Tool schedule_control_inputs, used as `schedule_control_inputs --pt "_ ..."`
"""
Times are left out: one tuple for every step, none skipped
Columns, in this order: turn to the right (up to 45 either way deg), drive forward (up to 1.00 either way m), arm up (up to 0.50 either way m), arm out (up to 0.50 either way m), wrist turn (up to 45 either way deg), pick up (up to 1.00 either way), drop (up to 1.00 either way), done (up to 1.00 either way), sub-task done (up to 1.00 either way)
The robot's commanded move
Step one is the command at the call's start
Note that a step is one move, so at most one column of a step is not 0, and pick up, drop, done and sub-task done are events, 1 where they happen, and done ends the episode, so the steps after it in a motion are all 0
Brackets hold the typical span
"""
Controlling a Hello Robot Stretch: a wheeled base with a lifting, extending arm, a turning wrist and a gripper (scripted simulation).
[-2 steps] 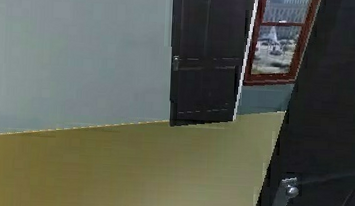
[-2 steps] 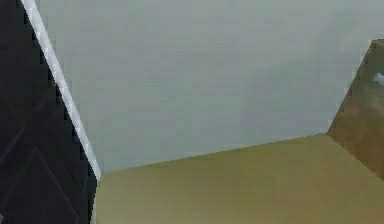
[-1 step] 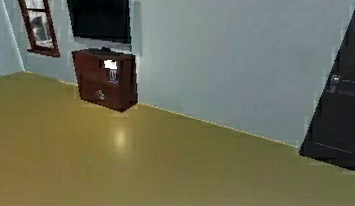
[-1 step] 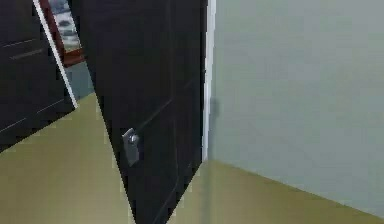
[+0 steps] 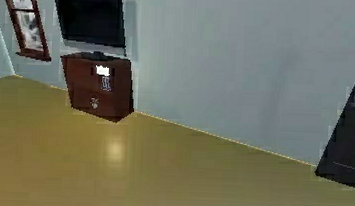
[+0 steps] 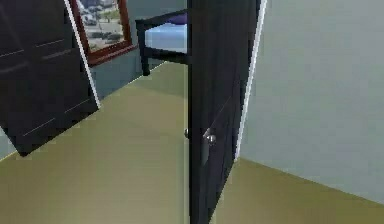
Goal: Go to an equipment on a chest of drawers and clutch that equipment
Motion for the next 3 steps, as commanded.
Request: schedule_control_inputs --pt "45.0 0.0 0.0 0.0 0.0 0.0 0.0 0.0 0.0" --pt "0.0 0.9 0.0 0.0 0.0 0.0 0.0 0.0 0.0" --pt "45.0 0.0 0.0 0.0 0.0 0.0 0.0 0.0 0.0"
